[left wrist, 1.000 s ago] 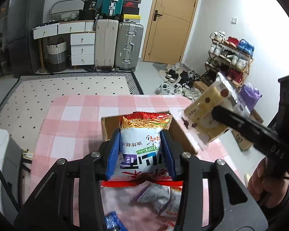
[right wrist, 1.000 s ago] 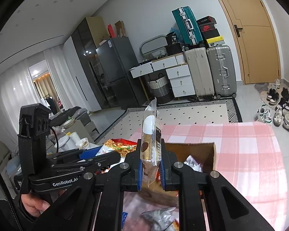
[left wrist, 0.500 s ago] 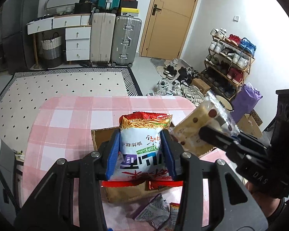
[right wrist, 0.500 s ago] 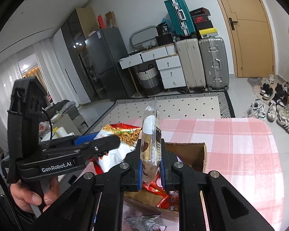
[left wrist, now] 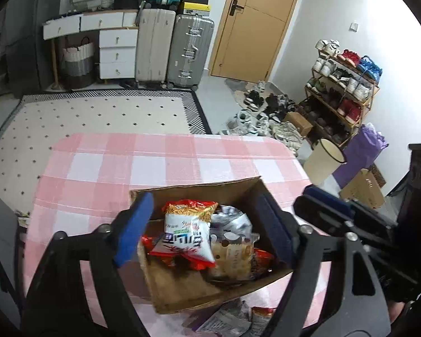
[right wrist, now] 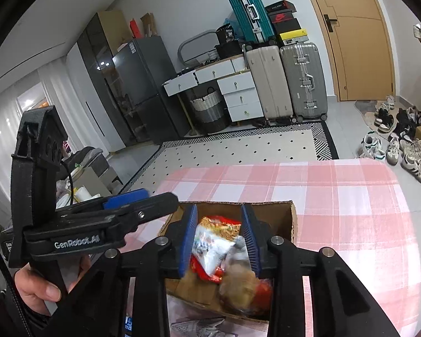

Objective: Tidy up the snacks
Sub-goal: 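Open both tools to drop the packs into the box, then move both open tools back to the remaining snacks, then grasp the white printed bag with the right tool and lift it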

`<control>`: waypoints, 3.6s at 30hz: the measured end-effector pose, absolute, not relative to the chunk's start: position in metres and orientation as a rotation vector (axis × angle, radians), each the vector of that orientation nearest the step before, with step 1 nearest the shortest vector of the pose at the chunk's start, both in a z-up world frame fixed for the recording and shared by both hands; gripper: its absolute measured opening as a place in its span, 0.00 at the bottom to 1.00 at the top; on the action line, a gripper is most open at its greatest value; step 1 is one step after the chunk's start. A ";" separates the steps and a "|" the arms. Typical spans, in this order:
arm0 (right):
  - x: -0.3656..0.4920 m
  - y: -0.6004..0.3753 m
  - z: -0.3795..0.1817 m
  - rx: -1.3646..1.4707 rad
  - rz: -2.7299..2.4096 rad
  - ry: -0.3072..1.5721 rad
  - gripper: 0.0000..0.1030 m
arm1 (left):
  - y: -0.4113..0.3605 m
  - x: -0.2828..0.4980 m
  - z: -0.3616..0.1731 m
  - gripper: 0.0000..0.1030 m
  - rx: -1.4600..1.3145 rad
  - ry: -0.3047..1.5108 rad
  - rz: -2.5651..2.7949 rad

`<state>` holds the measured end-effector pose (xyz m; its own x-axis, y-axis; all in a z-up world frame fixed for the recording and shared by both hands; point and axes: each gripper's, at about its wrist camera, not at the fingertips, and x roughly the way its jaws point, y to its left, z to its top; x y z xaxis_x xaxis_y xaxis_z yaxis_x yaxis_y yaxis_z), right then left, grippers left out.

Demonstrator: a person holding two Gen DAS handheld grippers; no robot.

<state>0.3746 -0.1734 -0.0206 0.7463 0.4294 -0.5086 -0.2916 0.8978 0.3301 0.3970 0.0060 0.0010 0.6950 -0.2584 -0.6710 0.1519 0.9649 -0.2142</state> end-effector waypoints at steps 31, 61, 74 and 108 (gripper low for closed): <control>0.234 -0.164 0.033 0.180 0.397 0.368 0.73 | 0.003 0.243 0.057 0.82 -0.046 0.603 -0.168; 0.078 -0.188 0.003 0.220 0.400 0.347 0.97 | 0.011 0.065 0.047 0.99 -0.055 0.513 -0.133; 0.102 -0.183 -0.056 0.255 0.397 0.497 0.97 | 0.037 0.075 -0.024 0.99 -0.129 0.640 -0.115; 0.228 -0.172 -0.188 0.377 0.378 0.847 0.90 | 0.068 0.148 -0.144 0.99 -0.201 0.846 -0.065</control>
